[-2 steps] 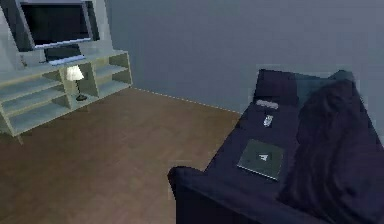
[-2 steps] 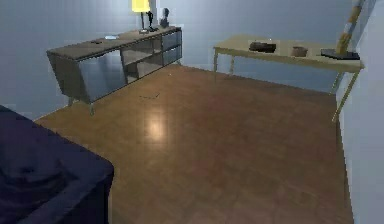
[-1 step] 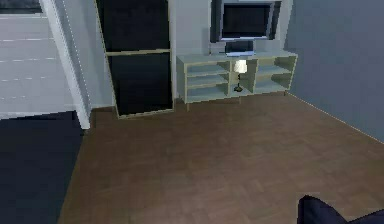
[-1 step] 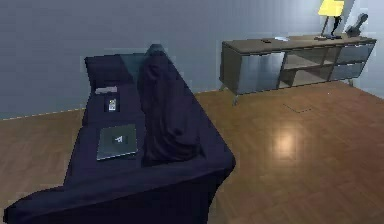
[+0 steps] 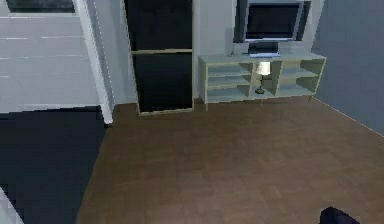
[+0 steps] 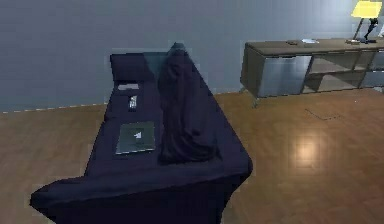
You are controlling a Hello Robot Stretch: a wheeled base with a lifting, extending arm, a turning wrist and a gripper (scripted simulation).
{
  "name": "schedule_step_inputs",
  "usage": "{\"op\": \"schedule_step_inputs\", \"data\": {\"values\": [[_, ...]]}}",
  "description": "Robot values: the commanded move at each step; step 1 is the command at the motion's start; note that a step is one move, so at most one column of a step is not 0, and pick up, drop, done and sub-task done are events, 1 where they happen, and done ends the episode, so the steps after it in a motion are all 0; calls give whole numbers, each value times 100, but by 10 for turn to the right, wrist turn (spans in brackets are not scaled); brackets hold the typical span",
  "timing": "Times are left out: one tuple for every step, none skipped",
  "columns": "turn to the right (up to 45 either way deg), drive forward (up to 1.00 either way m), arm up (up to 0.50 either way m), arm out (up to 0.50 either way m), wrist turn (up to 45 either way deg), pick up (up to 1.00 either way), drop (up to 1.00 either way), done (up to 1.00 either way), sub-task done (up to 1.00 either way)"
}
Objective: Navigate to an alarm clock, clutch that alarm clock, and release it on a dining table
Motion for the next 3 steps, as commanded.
{"op": "schedule_step_inputs", "data": {"values": [[0,55,0,0,0,0,0,0,0],[-450,0,0,0,0,0,0,0,0],[-120,0,0,0,0,0,0,0,0]]}}
